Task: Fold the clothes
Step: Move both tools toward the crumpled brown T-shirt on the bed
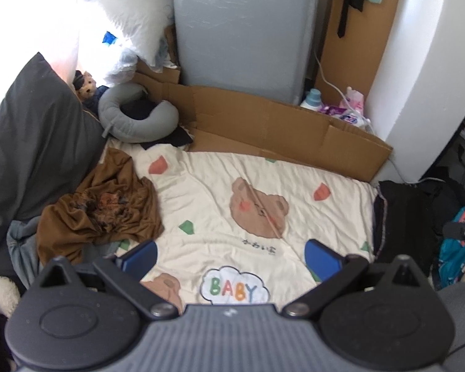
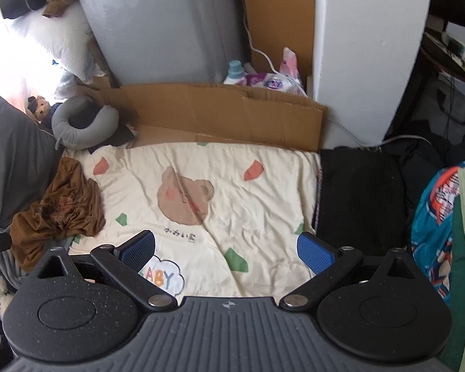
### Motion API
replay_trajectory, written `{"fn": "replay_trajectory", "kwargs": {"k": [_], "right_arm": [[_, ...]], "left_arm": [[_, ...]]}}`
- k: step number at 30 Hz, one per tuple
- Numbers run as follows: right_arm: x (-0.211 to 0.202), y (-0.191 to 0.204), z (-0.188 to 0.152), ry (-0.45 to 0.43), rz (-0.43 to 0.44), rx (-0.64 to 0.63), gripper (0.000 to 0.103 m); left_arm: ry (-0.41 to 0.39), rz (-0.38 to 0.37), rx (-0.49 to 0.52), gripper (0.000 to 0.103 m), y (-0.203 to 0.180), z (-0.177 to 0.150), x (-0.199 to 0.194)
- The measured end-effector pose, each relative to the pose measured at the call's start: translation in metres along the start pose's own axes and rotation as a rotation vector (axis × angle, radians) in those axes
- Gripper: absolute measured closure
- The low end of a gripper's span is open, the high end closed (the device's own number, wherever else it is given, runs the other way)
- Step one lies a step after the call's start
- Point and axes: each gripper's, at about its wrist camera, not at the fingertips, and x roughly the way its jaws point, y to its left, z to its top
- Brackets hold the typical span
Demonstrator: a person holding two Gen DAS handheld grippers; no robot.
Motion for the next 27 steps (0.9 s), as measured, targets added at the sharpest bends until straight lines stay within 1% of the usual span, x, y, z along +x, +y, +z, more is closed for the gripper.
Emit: {"fn": "replay_trajectory", "kwargs": {"k": [2,6,9,10,13,17,19,25,27], "right_arm": [[0.001,0.004,0.004,-0.008,0.010,0.001,0.002],[0.008,0.017,0.012,-0.042,-0.021,-0.048,0.002],[0.017,0.020,0.019,-0.018,0.015,-0.030,0.002],[0.020,0.022,0.022,-0.024,0.027,-0.029,0.002],[0.030,0.025,0.029,-0.029,0.014,-0.036,0.002],[0.046,0.022,0.038,-0.037,0.034,-0.016,0.002],[0.055,0.026,0.042,-0.031,0.026,-0.038,0.002],[0.076,0.039,0.055,-0.031,0.012,-0.099,0.002],[0.085,0.041,0.060,-0.029,0.029,-0.106,0.002]], "left_arm": [[0.000,0.007,-0.010,0.001,0.007,0.002,0.003],[-0.024,0.031,-0.027,0.001,0.023,0.006,0.011],[-0.040,0.048,-0.040,0.001,0.035,0.009,0.018],[-0.045,0.054,-0.045,0.001,0.039,0.009,0.020],[-0.061,0.072,-0.058,0.001,0.050,0.012,0.026],[-0.085,0.072,-0.087,0.001,0.065,0.015,0.038],[-0.095,0.071,-0.111,0.001,0.072,0.015,0.043],[-0.127,0.109,-0.148,0.001,0.090,0.020,0.055],[-0.137,0.123,-0.171,0.001,0.099,0.021,0.059]]}}
